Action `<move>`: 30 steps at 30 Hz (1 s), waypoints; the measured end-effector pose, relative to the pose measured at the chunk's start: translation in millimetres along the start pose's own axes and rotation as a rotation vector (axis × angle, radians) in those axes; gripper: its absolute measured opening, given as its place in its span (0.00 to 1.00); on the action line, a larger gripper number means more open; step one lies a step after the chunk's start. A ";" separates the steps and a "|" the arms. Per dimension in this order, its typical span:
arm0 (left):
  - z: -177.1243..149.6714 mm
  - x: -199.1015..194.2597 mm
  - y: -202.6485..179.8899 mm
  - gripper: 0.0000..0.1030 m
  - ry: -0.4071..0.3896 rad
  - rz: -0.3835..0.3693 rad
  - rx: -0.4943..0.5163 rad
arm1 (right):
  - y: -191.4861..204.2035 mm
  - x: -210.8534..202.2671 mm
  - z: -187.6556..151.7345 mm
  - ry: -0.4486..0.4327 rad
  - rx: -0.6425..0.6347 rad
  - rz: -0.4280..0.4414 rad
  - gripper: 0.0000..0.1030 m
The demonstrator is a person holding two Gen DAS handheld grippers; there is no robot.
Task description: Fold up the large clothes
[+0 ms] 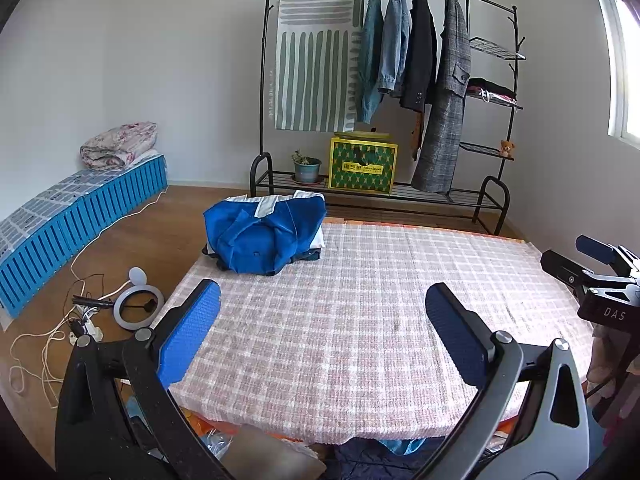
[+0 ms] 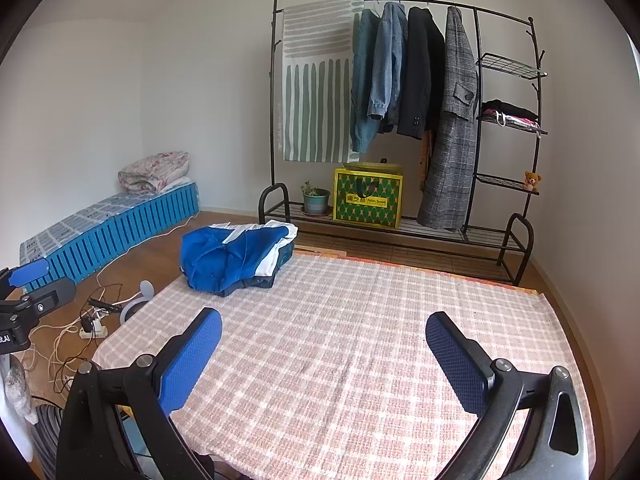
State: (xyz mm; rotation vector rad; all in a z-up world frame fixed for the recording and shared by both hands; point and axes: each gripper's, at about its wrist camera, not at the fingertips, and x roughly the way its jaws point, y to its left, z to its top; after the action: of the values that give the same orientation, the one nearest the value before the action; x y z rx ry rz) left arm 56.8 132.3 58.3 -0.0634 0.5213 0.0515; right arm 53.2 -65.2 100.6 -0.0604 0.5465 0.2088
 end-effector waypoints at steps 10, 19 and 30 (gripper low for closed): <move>-0.1 1.1 -3.1 1.00 0.003 0.001 0.004 | 6.0 2.2 -2.9 0.012 -0.015 -0.033 1.00; -0.9 4.3 0.0 1.00 0.017 0.018 0.004 | 3.4 1.8 -3.8 0.009 -0.004 -0.042 1.00; -1.1 5.7 -0.1 1.00 0.021 0.041 0.000 | 5.3 3.2 -3.4 0.008 -0.003 -0.040 1.00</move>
State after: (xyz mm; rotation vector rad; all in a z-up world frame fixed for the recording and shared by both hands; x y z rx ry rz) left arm 61.2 132.2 54.5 -0.0532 0.5437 0.0915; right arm 53.0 -59.9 96.0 -0.0748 0.5526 0.1700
